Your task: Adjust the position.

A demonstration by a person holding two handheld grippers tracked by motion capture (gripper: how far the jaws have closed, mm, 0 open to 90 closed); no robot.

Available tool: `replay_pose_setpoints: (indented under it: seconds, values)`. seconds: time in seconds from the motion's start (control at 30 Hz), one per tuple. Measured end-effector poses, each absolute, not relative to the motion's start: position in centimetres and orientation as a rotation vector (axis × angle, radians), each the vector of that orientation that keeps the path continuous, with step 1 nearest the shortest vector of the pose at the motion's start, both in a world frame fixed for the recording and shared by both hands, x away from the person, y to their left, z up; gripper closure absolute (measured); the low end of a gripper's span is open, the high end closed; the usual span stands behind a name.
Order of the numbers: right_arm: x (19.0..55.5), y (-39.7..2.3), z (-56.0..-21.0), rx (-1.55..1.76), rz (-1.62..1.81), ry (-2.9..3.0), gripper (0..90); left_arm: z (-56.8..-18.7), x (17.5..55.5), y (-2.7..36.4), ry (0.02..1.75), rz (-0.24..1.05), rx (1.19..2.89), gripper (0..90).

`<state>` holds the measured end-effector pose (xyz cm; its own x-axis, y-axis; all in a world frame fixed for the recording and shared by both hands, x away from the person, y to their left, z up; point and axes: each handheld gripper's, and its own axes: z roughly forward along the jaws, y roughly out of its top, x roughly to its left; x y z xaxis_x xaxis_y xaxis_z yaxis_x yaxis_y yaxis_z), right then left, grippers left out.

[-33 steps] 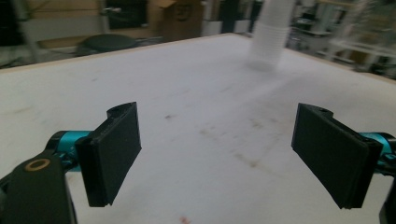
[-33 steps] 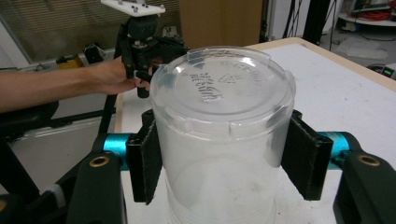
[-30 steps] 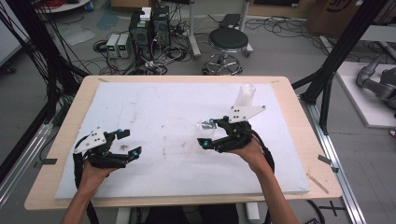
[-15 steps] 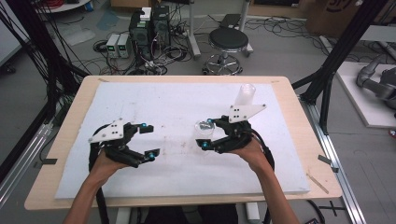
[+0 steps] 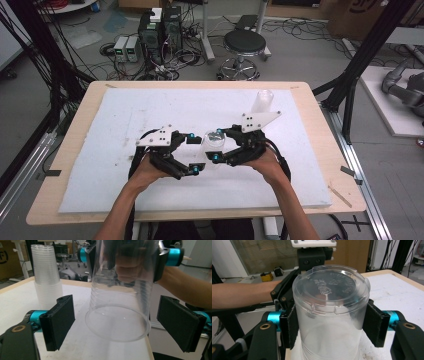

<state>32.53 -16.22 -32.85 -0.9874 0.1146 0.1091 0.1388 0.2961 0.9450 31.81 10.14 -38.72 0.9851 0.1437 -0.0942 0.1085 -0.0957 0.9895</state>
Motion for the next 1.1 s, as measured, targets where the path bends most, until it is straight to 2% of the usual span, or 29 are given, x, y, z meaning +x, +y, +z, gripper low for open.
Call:
replay_pose_setpoints:
  seconds: [0.33, 0.7, 1.1]
  values:
    - [32.3, -16.1, -32.7, -0.230, -1.843, -2.498, 37.0, -39.0, 32.1, 8.4, 0.163, -0.007, 1.646, 15.8]
    - [32.3, -16.3, -32.6, -0.220, -1.871, -2.463, 37.2, -39.1, 32.0, 8.3, 0.140, -0.021, 1.634, 26.7]
    - [32.4, -16.4, -32.7, -0.227, -1.888, -2.436, 37.9, -39.0, 31.8, 8.3, 0.138, 0.002, 1.625, 27.5]
